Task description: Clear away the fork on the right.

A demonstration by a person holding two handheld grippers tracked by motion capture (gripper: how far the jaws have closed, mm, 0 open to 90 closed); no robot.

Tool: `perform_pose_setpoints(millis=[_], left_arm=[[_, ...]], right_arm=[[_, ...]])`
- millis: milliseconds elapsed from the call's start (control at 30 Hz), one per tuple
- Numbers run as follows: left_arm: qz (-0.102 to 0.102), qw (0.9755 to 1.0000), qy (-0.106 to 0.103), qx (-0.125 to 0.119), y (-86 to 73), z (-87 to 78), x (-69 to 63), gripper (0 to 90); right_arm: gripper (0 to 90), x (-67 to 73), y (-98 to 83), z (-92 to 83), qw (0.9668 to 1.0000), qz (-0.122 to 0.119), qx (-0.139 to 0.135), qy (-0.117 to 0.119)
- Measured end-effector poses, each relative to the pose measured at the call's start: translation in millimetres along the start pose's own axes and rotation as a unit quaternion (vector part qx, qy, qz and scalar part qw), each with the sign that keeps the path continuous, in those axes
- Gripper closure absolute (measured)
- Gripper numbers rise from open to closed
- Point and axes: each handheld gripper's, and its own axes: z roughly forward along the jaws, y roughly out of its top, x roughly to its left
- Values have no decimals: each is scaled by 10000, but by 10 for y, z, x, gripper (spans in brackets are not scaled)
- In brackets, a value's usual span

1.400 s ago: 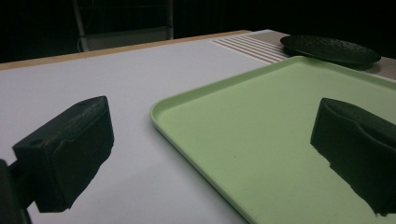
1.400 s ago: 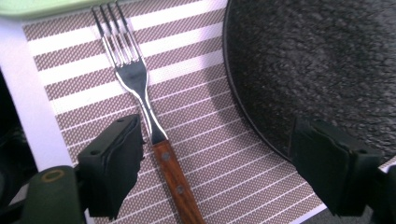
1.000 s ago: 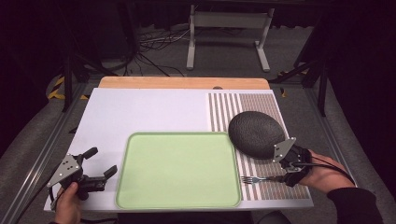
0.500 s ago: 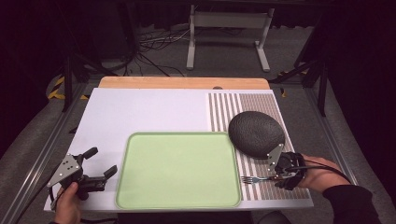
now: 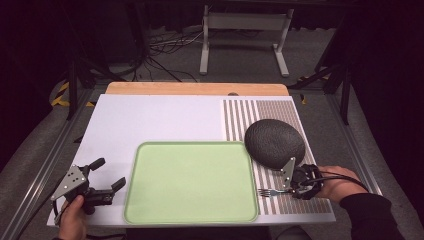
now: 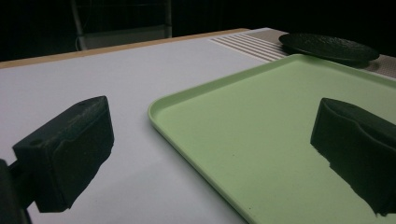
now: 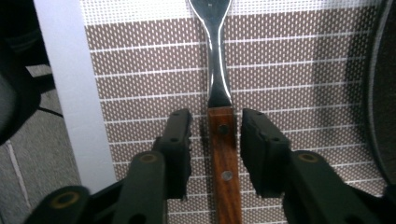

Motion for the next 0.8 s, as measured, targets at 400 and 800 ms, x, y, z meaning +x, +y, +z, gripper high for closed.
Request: perform_pose_setpoints(millis=[400,800], left_arm=[[-10,10000,-10,6,0,1,0,2],[-13,10000,-11,36,0,0,2,1]], right_arm=[[769,4,66,67,9992,-364,146,-55],[775,13,89,62,9987,-444,244,-80]])
